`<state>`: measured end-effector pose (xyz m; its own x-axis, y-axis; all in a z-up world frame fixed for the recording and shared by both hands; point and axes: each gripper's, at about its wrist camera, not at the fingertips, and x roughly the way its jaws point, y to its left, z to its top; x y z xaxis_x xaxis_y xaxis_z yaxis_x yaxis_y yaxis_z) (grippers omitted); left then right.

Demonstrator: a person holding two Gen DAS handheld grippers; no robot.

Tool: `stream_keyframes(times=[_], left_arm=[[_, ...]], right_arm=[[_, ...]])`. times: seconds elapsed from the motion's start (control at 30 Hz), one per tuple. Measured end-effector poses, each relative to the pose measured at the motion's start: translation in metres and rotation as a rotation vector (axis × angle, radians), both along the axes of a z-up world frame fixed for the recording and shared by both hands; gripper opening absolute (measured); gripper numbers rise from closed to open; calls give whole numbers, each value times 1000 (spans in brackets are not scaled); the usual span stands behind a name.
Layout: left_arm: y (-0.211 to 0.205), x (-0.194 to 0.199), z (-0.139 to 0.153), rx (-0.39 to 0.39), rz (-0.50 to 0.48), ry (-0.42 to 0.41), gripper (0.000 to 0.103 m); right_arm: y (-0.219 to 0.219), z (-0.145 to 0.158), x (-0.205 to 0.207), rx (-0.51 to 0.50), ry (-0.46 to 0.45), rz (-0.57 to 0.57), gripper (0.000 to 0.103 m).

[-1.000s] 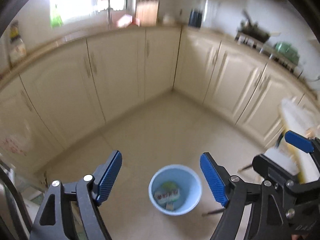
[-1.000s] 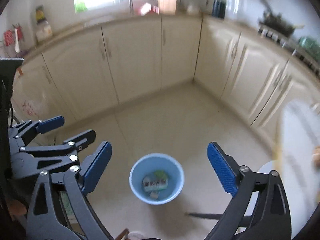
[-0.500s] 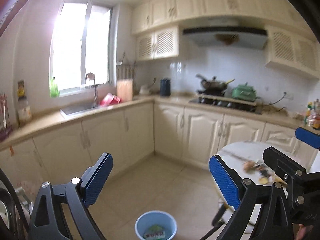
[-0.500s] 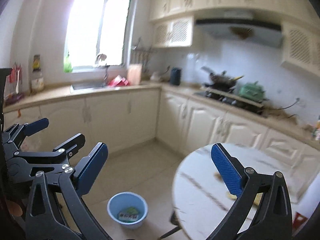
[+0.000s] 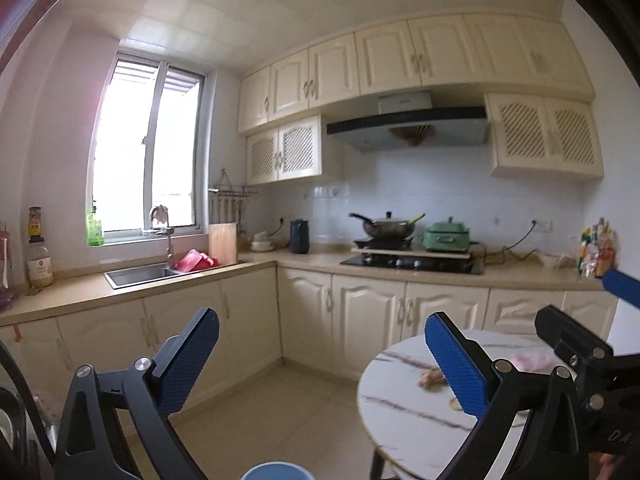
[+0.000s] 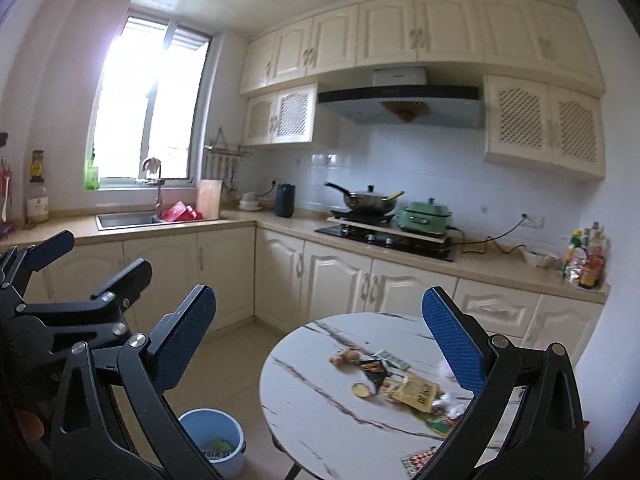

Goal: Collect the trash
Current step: 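Move both tools back from the bin to the table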

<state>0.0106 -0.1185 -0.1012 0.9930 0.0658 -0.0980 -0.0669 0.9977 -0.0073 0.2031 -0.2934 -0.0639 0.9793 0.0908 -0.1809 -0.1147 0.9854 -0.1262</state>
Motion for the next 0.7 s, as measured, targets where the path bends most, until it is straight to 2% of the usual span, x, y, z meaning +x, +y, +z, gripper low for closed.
stream_keyframes(times=[0.1,0.23,0.3,0.53,0.7], left_arm=[[-2,-1,-8,11,-23,-4,102],[-13,14,-18,39,-64,33,102],[-12,39,-11,50,-74,59,102],[-20,107,-18,77,-106,174,102],[-38,181,-37,70,-202,333,102]], right_arm=[[-18,0,-2,12,-6,-17,103],[-49,-4,2,42,0,-65,103],[-68,-6,3,52,7,-92,103],[-140,-32,34,121,88,-212,103],[-180,-62,65,157,165,-263,103]])
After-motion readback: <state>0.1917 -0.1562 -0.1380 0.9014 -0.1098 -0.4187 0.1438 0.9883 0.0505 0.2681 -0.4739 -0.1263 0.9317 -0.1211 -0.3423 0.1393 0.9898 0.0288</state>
